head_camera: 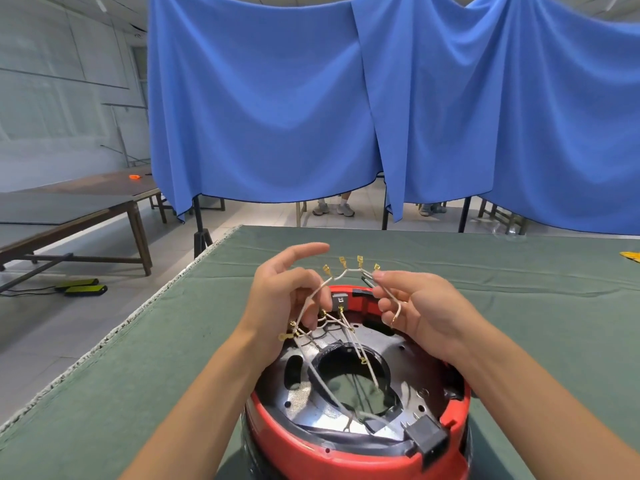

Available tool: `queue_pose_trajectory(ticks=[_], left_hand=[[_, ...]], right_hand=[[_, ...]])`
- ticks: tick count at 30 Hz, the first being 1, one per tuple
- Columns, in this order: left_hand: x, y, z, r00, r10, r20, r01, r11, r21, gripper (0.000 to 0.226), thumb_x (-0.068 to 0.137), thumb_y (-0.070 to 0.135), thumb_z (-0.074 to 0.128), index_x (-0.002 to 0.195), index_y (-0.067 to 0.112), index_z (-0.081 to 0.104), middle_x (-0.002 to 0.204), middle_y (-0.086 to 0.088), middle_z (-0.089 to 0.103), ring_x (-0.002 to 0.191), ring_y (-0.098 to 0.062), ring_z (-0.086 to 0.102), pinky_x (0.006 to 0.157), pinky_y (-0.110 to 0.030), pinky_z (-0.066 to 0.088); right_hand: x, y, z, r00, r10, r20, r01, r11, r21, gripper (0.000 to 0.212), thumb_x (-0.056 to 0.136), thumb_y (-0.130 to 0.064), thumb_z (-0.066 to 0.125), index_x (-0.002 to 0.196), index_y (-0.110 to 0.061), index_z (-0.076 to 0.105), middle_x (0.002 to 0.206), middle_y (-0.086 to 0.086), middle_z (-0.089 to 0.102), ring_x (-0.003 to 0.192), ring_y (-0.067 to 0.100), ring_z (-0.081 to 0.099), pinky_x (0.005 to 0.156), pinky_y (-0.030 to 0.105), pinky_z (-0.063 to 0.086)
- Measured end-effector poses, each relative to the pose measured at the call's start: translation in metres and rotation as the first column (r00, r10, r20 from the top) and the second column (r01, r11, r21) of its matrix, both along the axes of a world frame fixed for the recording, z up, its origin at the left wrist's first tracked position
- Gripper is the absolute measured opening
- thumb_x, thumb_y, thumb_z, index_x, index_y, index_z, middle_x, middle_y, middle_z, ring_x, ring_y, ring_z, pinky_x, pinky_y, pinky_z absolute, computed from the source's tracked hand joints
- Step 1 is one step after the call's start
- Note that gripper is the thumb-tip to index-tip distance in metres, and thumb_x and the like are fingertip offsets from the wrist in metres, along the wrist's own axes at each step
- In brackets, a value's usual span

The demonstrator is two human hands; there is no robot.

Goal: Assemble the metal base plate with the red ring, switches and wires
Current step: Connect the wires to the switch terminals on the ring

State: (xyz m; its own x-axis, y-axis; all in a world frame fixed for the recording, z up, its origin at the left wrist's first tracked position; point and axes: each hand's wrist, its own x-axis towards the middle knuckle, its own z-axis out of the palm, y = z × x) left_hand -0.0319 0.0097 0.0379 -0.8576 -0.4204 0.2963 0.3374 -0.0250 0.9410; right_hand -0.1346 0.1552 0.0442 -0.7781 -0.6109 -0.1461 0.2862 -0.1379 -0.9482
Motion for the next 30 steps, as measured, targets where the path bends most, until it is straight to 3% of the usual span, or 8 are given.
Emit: queue_pose_trajectory(ticks=[5,9,14,19,21,24,27,30], left_hand=[[-0.001,0.006,0.0,0.996,0.063,0.056,-0.058,0.995,-0.083,0.031,0.078,0.0,0.053,0.107,0.005,0.062,0.049,-0.011,0.055,0.032,-0.018,0.037,0.035,-0.02,0.035],[-0.003,0.005,-0.001,0.973,0.224,0.047,-0.218,0.97,-0.107,0.022,0.087,-0.003,0.047,0.091,0.002,0.067,0.046,-0.011,0.055,0.03,-0.015,0.039,0.032,-0.018,0.033],[-0.003,0.002,-0.003,0.907,0.421,0.014,-0.386,0.842,-0.376,0.024,0.084,0.002,0.05,0.076,0.015,0.069,0.051,-0.001,0.062,0.037,-0.002,0.045,0.042,-0.017,0.037],[-0.003,0.002,-0.005,0.835,0.55,0.028,-0.404,0.647,-0.646,0.018,0.077,0.02,0.052,0.07,0.03,0.066,0.06,0.01,0.059,0.068,-0.015,0.053,0.065,-0.033,0.046],[-0.002,-0.002,-0.003,0.796,0.605,-0.011,-0.429,0.553,-0.714,0.021,0.081,0.015,0.053,0.073,0.03,0.066,0.069,0.014,0.058,0.086,-0.016,0.05,0.073,-0.033,0.044],[0.0,-0.008,-0.005,0.797,0.603,0.041,-0.355,0.522,-0.775,0.018,0.084,0.018,0.052,0.085,0.028,0.067,0.093,0.012,0.062,0.105,-0.013,0.047,0.087,-0.033,0.042],[-0.002,-0.007,-0.009,0.805,0.584,0.105,-0.266,0.514,-0.816,0.022,0.085,0.024,0.051,0.099,0.028,0.067,0.11,0.007,0.062,0.113,-0.011,0.048,0.091,-0.031,0.041],[-0.003,-0.002,-0.012,0.812,0.567,0.138,-0.192,0.483,-0.854,0.027,0.086,0.028,0.05,0.107,0.027,0.066,0.112,0.004,0.064,0.11,-0.016,0.053,0.09,-0.033,0.045]], right_hand=[[0.003,-0.001,-0.007,0.997,0.026,-0.072,-0.023,0.999,0.04,0.004,0.088,-0.004,0.062,0.088,0.0,0.064,0.054,0.002,0.061,0.039,0.007,0.051,0.039,0.016,0.044],[0.003,-0.002,-0.007,0.993,-0.005,-0.118,0.013,0.998,0.062,0.001,0.086,-0.004,0.066,0.085,-0.003,0.066,0.055,0.003,0.064,0.04,0.008,0.052,0.039,0.017,0.045],[0.006,-0.003,-0.01,0.964,0.006,-0.266,0.038,0.986,0.16,0.005,0.084,-0.004,0.067,0.079,-0.004,0.067,0.055,0.005,0.063,0.04,0.009,0.051,0.039,0.018,0.043],[0.009,-0.004,-0.011,0.945,0.007,-0.327,0.062,0.978,0.199,0.007,0.084,-0.004,0.067,0.077,-0.004,0.067,0.054,0.005,0.063,0.04,0.009,0.05,0.037,0.016,0.039],[0.009,-0.006,-0.011,0.946,0.018,-0.323,0.055,0.975,0.215,0.007,0.086,-0.005,0.066,0.078,-0.003,0.067,0.053,0.004,0.062,0.038,0.009,0.049,0.036,0.016,0.037],[0.009,-0.008,-0.009,0.951,0.05,-0.306,0.036,0.963,0.269,0.011,0.088,-0.009,0.065,0.08,-0.002,0.066,0.053,0.003,0.062,0.037,0.008,0.049,0.035,0.017,0.037],[0.009,-0.012,-0.007,0.943,0.119,-0.31,0.01,0.923,0.384,0.014,0.09,-0.01,0.063,0.077,-0.006,0.067,0.055,0.003,0.063,0.038,0.008,0.05,0.035,0.017,0.036],[0.008,-0.021,-0.002,0.922,0.199,-0.332,0.001,0.856,0.517,0.015,0.09,-0.008,0.059,0.076,-0.006,0.065,0.057,0.002,0.064,0.039,0.008,0.052,0.036,0.017,0.036]])
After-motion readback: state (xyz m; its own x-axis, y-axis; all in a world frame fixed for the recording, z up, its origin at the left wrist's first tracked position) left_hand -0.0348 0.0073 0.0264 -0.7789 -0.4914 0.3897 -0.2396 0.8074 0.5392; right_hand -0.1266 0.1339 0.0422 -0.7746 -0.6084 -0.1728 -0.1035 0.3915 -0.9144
